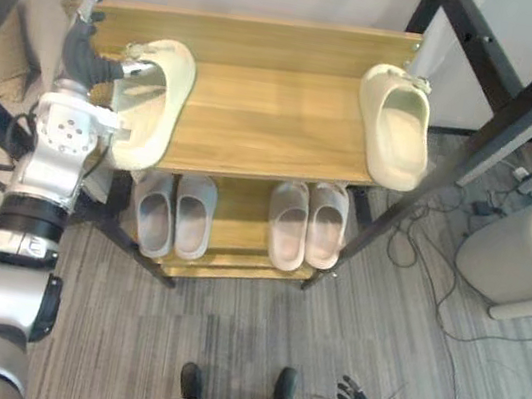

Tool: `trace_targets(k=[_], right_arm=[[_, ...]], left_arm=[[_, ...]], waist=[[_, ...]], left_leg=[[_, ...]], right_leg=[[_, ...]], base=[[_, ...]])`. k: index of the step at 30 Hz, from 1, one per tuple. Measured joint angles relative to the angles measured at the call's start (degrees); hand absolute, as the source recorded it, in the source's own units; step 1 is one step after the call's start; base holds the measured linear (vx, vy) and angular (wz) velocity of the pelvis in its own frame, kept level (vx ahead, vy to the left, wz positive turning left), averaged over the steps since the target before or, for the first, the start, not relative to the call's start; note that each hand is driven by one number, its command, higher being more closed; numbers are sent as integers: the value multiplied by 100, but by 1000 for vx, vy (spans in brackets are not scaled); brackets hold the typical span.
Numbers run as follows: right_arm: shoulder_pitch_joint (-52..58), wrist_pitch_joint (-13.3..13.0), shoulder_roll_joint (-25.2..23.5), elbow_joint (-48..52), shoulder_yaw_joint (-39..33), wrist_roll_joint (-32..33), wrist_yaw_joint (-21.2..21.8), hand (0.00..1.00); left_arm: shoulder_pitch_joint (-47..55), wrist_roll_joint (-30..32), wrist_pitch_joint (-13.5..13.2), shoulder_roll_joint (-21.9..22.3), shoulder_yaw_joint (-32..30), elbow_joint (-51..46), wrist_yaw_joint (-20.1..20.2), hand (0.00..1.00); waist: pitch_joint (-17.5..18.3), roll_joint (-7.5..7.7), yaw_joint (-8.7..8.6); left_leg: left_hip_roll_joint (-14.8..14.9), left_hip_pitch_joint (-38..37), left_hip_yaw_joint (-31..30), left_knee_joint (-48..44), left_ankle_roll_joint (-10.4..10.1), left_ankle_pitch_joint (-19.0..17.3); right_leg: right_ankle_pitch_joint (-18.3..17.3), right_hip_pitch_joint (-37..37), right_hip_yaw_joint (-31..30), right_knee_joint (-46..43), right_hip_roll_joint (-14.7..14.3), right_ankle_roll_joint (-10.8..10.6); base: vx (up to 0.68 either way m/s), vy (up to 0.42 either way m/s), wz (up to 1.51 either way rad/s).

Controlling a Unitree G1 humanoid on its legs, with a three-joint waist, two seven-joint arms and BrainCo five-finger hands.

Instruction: Organize the slippers on the shoe rack

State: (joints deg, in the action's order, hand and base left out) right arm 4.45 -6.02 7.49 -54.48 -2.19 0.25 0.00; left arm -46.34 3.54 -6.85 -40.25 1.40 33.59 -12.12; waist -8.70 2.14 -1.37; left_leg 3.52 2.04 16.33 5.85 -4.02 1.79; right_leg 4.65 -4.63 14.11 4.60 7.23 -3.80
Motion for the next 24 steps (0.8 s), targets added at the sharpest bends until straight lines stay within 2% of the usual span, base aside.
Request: trace_targets(k=[5,6,13,24], right_arm=[[-98,-19,-3,0,-94,103,10,0],[-121,-31,-4,4,-163,117,10,0],[-125,-41,-1,12,-208,227,13,0],[-96,-62,-18,199,-189,241,25,0]], left_arm=[[-303,374,63,-66,71,353,6,0],[-418,493,96,-67,104,439,6,100],[-582,1167,262,-212,190,581,28,100],[-487,1222,349,-234,176,412,17,100]], waist=[[-37,-10,-10],[-89,0,-21],[-154,-10,-41],[-154,-11,-55]], left_leg=[[6,66,-79,-20,2,-1],[7,90,-102,-69,5,-6],[22,102,-36,-82,6,-7],[21,49,-93,-82,6,-6]], right_leg=[[-14,-42,45,-26,5,21],[-19,-42,59,-50,14,29],[-43,-144,-36,-132,14,62],[-21,-51,12,-123,9,33]], base=[[-24,-4,4],[-46,-1,9],[-55,-5,-6],[-4,-3,2]])
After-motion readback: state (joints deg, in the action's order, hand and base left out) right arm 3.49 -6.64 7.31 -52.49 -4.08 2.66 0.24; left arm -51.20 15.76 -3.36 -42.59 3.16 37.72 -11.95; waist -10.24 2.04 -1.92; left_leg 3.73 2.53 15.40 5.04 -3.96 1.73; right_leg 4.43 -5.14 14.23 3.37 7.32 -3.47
